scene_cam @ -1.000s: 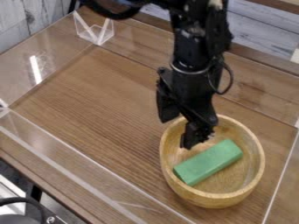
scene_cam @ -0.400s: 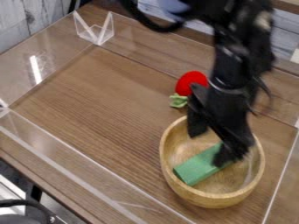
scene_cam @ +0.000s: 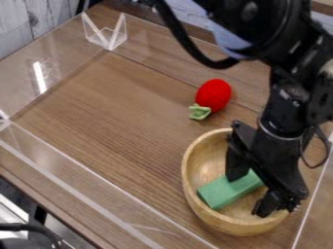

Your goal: Remove the green block from the brown bowl and put it on the table

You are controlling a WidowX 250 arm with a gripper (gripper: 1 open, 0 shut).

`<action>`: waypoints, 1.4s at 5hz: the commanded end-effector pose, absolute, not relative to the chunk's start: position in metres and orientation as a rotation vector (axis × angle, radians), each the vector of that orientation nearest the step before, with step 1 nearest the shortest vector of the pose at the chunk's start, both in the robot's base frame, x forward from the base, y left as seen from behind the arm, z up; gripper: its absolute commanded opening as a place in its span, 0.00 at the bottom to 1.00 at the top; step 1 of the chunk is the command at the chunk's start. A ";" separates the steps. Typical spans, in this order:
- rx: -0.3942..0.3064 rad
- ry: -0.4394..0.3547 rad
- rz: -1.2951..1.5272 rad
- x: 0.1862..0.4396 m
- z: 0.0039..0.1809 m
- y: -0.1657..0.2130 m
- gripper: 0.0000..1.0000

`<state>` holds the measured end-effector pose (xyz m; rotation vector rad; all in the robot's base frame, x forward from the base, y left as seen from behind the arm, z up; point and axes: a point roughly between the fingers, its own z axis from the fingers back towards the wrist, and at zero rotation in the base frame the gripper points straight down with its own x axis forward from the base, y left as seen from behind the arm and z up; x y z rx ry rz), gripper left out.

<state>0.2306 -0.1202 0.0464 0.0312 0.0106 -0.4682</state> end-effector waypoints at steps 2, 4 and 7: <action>0.027 -0.024 -0.438 0.239 0.062 -0.109 1.00; 0.028 -0.016 -0.458 0.240 0.072 -0.096 1.00; 0.024 0.012 -0.403 0.248 0.071 -0.091 1.00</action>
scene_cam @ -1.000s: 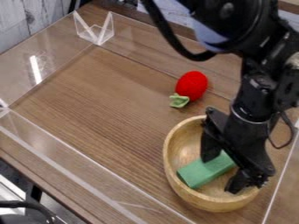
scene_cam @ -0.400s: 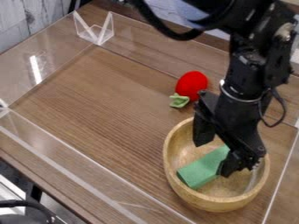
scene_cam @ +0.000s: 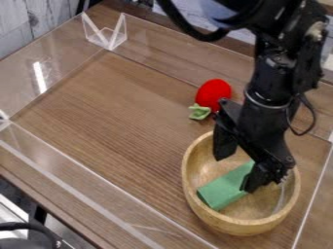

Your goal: Remove the green block from the brown bowl and put it on the table

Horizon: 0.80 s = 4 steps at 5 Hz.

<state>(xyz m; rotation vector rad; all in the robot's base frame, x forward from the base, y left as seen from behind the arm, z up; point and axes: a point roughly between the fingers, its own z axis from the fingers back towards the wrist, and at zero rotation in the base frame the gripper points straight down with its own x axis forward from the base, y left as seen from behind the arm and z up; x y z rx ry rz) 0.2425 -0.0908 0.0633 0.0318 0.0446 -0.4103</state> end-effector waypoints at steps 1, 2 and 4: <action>0.020 0.021 -0.374 0.246 0.067 -0.088 1.00; 0.018 0.030 -0.383 0.247 0.062 -0.093 1.00; 0.025 0.041 -0.421 0.249 0.059 -0.095 1.00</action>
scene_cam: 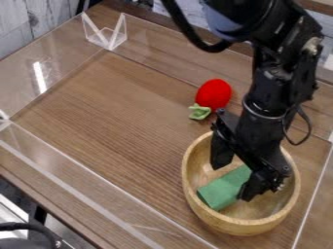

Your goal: Remove the green block from the brown bowl and put it on the table

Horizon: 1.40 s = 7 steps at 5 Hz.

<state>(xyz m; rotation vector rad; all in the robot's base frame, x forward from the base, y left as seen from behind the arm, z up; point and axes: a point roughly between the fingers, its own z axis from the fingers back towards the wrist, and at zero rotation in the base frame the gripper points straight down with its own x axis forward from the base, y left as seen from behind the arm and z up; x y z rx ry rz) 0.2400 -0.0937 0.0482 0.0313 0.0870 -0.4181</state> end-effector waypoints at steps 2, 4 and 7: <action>0.029 0.052 -0.372 0.248 0.062 -0.100 1.00; 0.030 0.071 -0.302 0.248 0.048 -0.116 1.00; 0.039 0.036 -0.281 0.259 0.066 -0.113 0.00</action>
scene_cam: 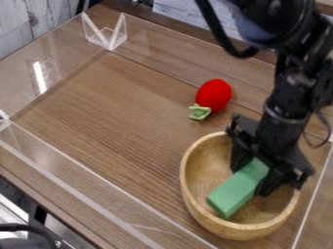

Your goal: Remove the green block from the brown bowl and put it on the table

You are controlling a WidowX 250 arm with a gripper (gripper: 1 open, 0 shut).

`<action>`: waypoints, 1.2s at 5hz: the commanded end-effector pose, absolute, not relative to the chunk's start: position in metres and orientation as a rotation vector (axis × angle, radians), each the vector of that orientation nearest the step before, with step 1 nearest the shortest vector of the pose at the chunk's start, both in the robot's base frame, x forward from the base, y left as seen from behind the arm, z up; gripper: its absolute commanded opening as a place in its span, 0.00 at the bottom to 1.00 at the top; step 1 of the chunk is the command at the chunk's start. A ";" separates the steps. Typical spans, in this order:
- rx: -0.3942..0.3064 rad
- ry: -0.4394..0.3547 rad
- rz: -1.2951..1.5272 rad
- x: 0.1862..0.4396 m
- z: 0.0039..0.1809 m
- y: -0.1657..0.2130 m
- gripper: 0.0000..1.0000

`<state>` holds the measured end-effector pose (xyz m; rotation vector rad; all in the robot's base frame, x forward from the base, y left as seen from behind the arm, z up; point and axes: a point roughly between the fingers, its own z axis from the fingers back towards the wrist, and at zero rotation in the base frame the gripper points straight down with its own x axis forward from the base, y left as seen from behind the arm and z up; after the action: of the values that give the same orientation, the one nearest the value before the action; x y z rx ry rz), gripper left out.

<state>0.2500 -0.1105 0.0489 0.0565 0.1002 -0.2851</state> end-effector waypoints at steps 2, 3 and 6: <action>0.061 -0.043 -0.129 0.260 0.128 -0.086 0.00; 0.066 -0.061 -0.015 0.255 0.141 -0.058 0.00; 0.100 -0.047 0.246 0.235 0.157 0.061 0.00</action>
<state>0.2332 0.0618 0.1454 0.0940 -0.0024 0.2576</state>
